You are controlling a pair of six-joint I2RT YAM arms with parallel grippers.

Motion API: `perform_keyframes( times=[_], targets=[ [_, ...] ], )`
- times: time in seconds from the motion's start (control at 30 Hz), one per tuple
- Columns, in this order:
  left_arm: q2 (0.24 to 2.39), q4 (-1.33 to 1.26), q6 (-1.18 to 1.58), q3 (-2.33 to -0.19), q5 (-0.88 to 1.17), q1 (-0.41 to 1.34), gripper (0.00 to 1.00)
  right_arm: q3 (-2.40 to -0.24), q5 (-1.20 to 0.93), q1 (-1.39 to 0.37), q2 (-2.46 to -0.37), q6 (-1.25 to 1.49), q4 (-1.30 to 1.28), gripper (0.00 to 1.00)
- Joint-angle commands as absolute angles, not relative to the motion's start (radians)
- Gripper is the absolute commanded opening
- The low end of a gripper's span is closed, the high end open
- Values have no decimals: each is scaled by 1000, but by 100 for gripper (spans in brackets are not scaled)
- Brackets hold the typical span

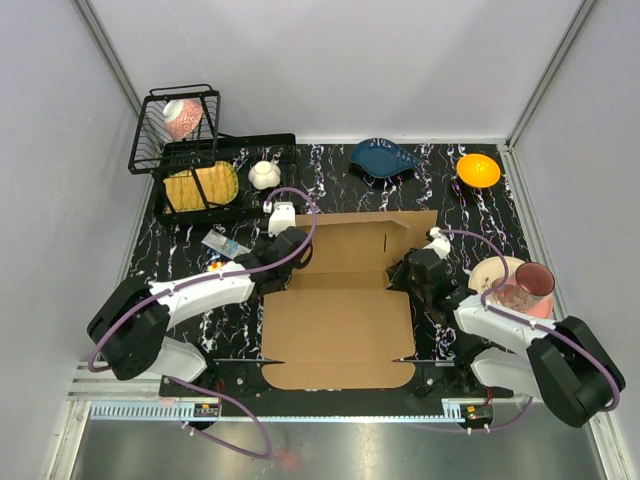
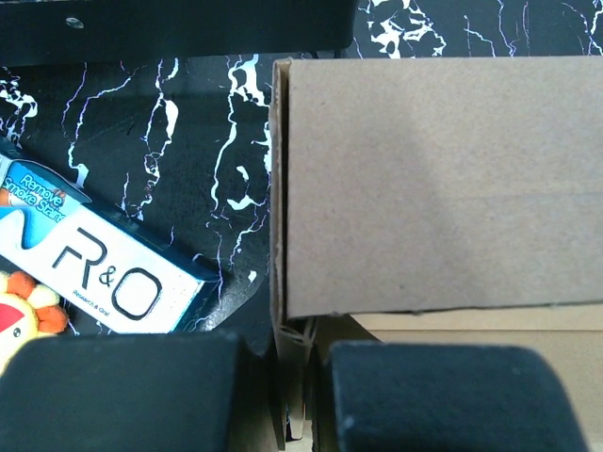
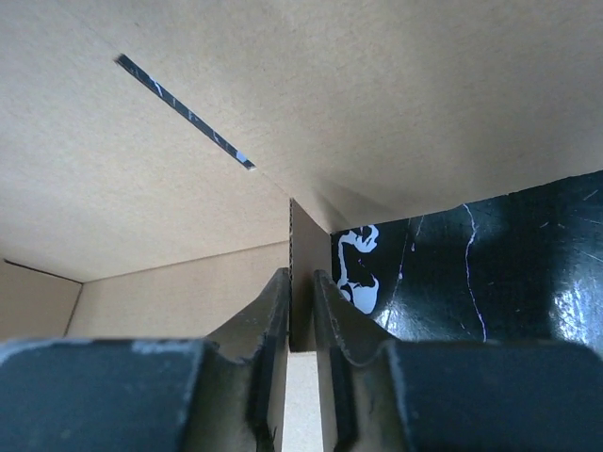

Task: Fold the paper box

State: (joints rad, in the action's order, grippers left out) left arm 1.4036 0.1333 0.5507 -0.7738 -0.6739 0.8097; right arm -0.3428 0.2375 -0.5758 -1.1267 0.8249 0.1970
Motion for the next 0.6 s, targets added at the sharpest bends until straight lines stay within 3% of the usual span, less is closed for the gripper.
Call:
perform_keyframes(
  times=[0.0, 0.23, 0.4, 0.57],
  targets=[
    [1420, 132, 557, -801, -624, 834, 0, -399, 147, -584, -1183, 795, 255, 18],
    [1427, 132, 563, -804, -624, 844, 0, -446, 135, -633, -1253, 753, 250, 9],
    [1442, 158, 560, -825, -618, 848, 0, -518, 210, -673, -1290, 697, 138, 18],
    [1453, 228, 555, -873, -588, 847, 0, -529, 331, -683, -1233, 625, 35, 18]
  ],
)
